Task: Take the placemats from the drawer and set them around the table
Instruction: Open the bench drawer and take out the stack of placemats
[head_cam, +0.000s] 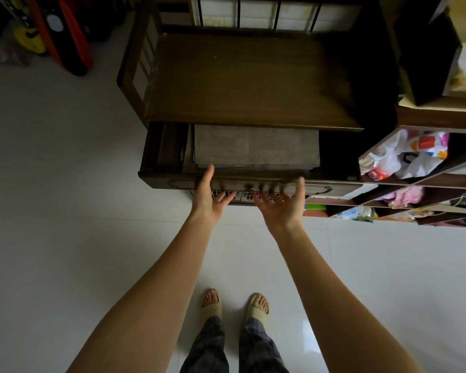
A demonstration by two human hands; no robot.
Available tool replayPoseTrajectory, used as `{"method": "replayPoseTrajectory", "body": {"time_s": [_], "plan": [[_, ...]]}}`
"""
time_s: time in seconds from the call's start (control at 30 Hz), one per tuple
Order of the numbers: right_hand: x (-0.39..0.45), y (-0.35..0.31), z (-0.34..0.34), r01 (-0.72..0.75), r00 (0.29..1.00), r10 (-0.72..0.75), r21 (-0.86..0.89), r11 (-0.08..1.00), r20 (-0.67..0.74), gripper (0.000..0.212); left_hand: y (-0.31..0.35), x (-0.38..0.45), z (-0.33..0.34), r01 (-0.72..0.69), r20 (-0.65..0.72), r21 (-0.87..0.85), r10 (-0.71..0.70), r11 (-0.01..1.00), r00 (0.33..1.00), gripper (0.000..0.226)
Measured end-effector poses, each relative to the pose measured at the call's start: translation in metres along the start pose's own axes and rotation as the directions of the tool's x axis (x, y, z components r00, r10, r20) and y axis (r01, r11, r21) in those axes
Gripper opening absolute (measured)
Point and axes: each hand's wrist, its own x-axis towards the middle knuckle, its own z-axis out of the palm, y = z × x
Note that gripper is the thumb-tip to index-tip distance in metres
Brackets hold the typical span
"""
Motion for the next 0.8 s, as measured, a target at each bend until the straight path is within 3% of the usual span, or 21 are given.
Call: {"method": "replayPoseTrajectory", "body": {"time_s": [0.13,0.2,0.4,0.57,0.8], "plan": [[0.006,-0.022,0.032,-0.091,0.988,0.039,-0.363,0.927,-0.148,0.027,0.021,-0.006,0.026,0.073,-0.104,0.125,-0.060,0.989,0.993,0.030],[0.006,-0.029,0.039,-0.130,0.984,0.054,-0.469,0.874,-0.172,0.010,0.025,-0.007,0.029,0.086,-0.115,0.169,-0.067,0.982,0.991,0.027],[-0.008,-0.024,0.029,-0.160,0.975,0.069,-0.453,0.877,-0.211,0.010,0.014,-0.017,0.018,0.095,-0.159,0.166,-0.069,0.982,0.985,0.038],[-0.027,-0.015,0.006,-0.228,0.957,0.129,-0.399,0.888,-0.261,0.021,-0.003,-0.033,-0.004,0.128,-0.167,0.091,-0.112,0.988,0.980,0.017],[-0.033,-0.019,-0.004,-0.234,0.965,0.150,-0.443,0.865,-0.218,0.009,-0.010,-0.036,-0.013,0.139,-0.146,0.082,-0.126,0.987,0.981,0.037]]}}
